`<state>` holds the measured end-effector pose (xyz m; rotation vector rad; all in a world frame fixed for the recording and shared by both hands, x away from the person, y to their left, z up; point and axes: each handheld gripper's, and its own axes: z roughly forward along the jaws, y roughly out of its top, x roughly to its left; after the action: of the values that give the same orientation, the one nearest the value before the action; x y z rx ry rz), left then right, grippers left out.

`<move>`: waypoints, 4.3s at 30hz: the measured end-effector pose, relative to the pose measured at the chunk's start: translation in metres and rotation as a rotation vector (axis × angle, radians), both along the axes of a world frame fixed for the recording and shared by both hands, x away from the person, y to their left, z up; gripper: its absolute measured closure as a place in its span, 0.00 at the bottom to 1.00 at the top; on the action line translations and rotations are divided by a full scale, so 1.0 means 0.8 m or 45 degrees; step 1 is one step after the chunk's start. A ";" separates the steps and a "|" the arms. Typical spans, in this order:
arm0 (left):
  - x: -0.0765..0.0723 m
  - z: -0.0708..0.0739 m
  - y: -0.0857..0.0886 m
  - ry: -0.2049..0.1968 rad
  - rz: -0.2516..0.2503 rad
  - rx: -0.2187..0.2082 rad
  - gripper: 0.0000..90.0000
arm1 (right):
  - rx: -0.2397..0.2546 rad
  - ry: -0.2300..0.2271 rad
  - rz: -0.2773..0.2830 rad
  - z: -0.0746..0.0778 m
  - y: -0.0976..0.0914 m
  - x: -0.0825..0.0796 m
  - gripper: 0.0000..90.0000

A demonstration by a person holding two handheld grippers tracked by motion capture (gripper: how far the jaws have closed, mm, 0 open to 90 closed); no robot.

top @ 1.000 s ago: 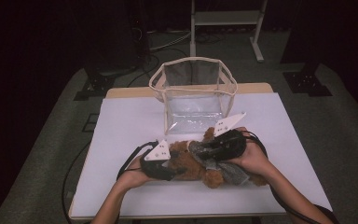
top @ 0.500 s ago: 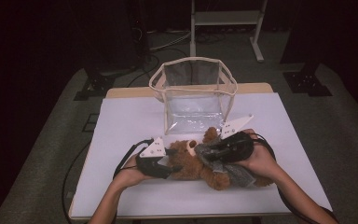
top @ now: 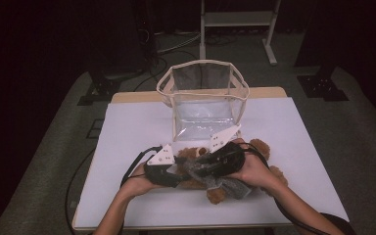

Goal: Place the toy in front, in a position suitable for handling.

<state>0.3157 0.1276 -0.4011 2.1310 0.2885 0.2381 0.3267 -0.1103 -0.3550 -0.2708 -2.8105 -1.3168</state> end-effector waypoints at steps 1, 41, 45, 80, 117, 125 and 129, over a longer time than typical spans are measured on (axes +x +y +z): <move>0.000 0.000 0.000 -0.002 -0.001 0.003 0.49 | 0.002 -0.003 -0.006 0.001 -0.003 0.000 0.76; -0.015 0.012 -0.011 -0.037 -0.083 -0.051 0.42 | 0.026 0.099 -0.173 -0.003 -0.063 0.011 0.76; -0.021 0.011 -0.012 -0.035 -0.133 -0.011 0.44 | 0.031 0.080 -0.201 0.006 -0.072 0.017 0.76; -0.034 0.015 -0.022 -0.032 -0.289 0.047 0.42 | -0.063 0.048 -0.172 -0.001 -0.037 0.025 0.76; -0.012 0.026 -0.014 -0.043 0.042 0.012 0.38 | 0.048 -0.016 -0.312 -0.004 -0.115 -0.023 0.76; -0.005 0.004 -0.003 0.012 0.074 -0.004 0.48 | 0.054 -0.027 -0.317 0.009 -0.096 0.001 0.76; -0.004 0.004 -0.008 -0.015 0.096 -0.010 0.51 | 0.028 -0.048 -0.223 0.018 -0.058 0.002 0.76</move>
<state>0.3123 0.1213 -0.3978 2.1125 0.3624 0.2927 0.3281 -0.1565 -0.3403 -0.5077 -2.8578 -1.3975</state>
